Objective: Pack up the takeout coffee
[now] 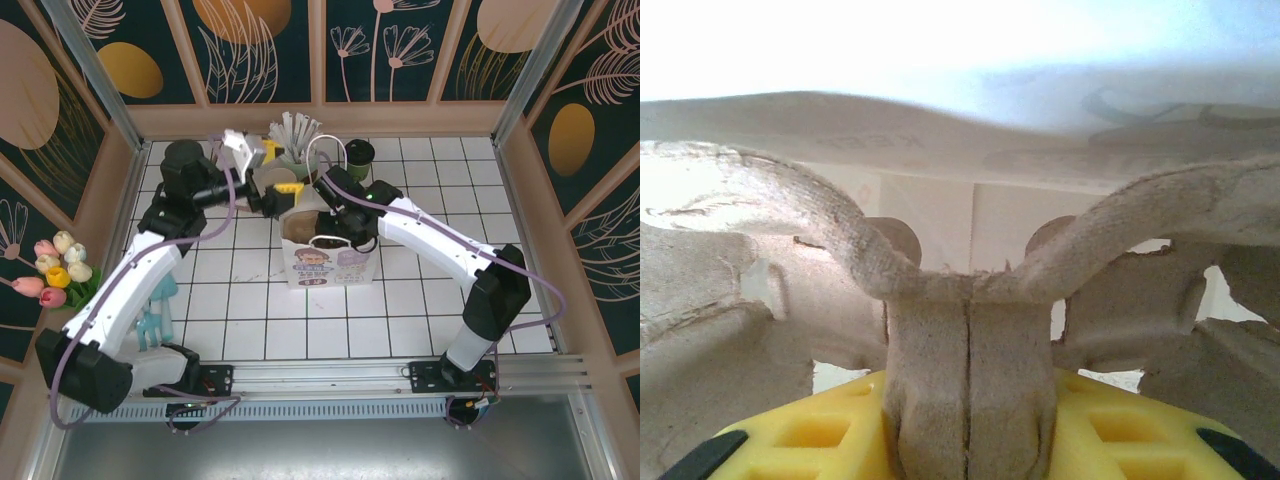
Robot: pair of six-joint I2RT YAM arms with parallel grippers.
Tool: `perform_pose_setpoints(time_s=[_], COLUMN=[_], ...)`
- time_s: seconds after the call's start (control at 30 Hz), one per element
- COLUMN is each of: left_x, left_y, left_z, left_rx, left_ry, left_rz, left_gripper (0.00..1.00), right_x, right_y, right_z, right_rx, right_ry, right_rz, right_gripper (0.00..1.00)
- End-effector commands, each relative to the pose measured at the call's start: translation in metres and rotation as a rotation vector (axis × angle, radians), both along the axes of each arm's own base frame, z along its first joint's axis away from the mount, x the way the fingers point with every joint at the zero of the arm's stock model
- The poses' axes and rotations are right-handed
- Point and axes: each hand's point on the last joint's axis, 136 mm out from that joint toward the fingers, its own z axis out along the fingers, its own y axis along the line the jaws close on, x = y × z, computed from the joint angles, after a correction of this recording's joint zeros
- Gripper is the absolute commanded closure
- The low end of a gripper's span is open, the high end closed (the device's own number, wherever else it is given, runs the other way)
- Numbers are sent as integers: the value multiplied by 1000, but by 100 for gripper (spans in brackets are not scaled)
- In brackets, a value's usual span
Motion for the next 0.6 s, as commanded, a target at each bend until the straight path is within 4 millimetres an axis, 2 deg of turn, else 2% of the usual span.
perform_pose_setpoints(time_s=[0.0, 0.13, 0.4, 0.57], left_x=[43, 34, 47, 69], left_y=[7, -14, -35, -43], left_z=[11, 6, -5, -17], left_rx=[-54, -60, -52, -52], left_ry=[96, 104, 175, 243], left_rz=[168, -4, -123, -104], left_gripper=[5, 8, 18, 35], right_x=[-1, 1, 2, 1], right_y=[4, 5, 6, 7], right_z=[11, 13, 16, 17], right_rx=[39, 44, 51, 56], right_ry=[-53, -60, -70, -70], right_rz=[47, 53, 61, 65], right_gripper=[63, 63, 63, 63])
